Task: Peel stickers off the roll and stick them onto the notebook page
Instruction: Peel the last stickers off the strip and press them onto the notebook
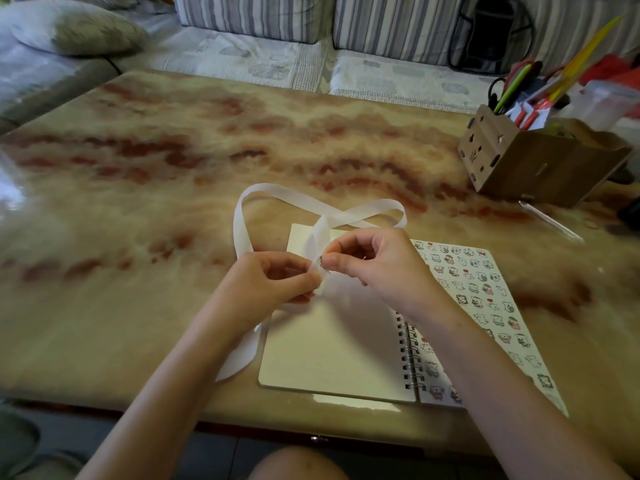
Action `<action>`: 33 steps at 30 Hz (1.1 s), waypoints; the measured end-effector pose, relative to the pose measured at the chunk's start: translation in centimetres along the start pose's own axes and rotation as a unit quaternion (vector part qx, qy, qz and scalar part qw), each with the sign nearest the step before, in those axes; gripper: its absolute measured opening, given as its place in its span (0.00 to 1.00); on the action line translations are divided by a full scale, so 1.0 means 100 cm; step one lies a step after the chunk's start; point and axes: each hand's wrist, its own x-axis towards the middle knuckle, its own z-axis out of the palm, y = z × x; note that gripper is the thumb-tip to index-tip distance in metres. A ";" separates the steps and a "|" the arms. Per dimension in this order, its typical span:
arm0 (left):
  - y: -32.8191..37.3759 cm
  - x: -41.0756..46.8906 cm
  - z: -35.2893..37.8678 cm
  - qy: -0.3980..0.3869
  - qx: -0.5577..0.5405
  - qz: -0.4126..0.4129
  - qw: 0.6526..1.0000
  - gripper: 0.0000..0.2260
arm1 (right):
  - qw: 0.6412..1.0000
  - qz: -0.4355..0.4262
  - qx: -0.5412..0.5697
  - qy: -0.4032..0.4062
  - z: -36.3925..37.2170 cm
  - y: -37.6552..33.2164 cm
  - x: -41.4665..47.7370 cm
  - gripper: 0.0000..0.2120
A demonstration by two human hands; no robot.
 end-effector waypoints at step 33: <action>0.000 -0.008 0.015 0.020 -0.108 0.018 0.994 0.07 | 0.994 0.062 0.067 0.059 -0.002 -0.002 -0.005 0.02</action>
